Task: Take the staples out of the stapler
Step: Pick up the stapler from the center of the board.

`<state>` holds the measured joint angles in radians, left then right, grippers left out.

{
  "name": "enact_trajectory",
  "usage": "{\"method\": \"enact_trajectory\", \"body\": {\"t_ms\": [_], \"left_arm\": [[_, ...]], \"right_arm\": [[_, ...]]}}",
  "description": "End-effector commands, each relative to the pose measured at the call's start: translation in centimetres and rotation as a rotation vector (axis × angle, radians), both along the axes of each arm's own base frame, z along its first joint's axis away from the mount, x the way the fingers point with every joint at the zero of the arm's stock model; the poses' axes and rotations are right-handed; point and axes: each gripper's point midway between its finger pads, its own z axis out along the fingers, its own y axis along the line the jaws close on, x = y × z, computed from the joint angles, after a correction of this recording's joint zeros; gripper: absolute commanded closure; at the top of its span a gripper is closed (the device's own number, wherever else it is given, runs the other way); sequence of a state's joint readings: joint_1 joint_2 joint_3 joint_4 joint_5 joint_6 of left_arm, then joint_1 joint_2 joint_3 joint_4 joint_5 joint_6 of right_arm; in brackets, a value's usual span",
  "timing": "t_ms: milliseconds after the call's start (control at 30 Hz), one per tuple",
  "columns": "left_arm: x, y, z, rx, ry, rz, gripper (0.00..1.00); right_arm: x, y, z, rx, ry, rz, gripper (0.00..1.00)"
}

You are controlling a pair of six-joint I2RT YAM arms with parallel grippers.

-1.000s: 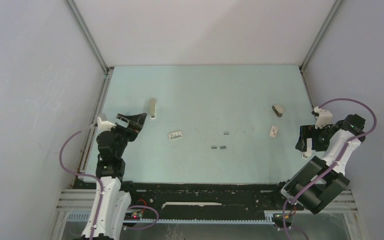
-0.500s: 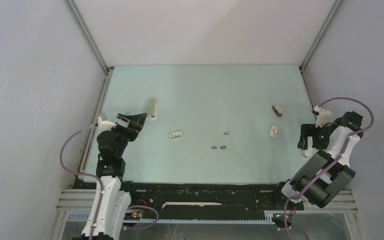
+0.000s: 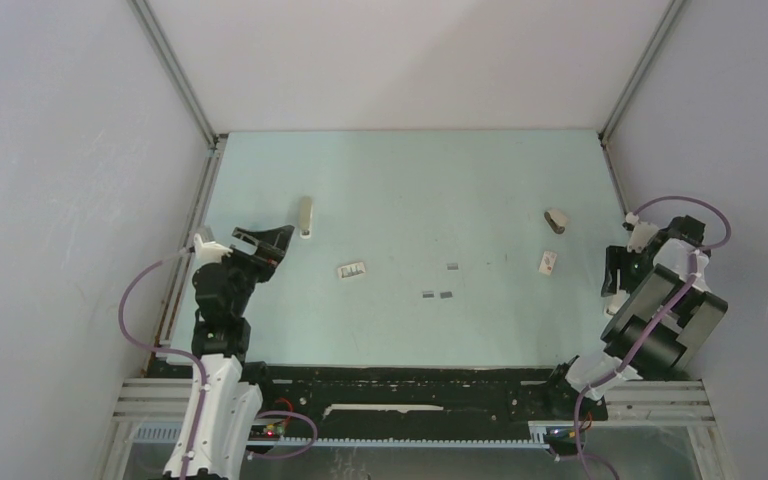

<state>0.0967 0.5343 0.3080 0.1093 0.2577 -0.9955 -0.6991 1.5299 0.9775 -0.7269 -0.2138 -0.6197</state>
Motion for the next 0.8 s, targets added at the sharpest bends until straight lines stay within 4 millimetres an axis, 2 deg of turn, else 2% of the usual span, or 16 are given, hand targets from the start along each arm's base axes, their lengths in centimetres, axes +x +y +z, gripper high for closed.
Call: {"method": "enact_trajectory", "body": {"t_ms": [0,333,533,767], "left_arm": [[0.1,0.0,-0.7,-0.006,0.005,-0.005,0.0],[0.0,-0.1,-0.7,-0.006,0.0,-0.006,0.0],[0.0,0.0,-0.8,-0.007,0.004,-0.004,0.0],[0.2,-0.1,-0.8,-0.01,0.007,-0.01,0.0]], "right_arm": [[0.9,-1.3,-0.4,-0.037,-0.017,-0.059,0.29],[1.3,-1.1,-2.2,-0.005,0.013,-0.078,0.62],[0.9,-1.0,-1.7,-0.019,0.006,-0.051,0.84],[0.1,0.3,-0.3,-0.008,-0.013,0.017,0.94]]}}
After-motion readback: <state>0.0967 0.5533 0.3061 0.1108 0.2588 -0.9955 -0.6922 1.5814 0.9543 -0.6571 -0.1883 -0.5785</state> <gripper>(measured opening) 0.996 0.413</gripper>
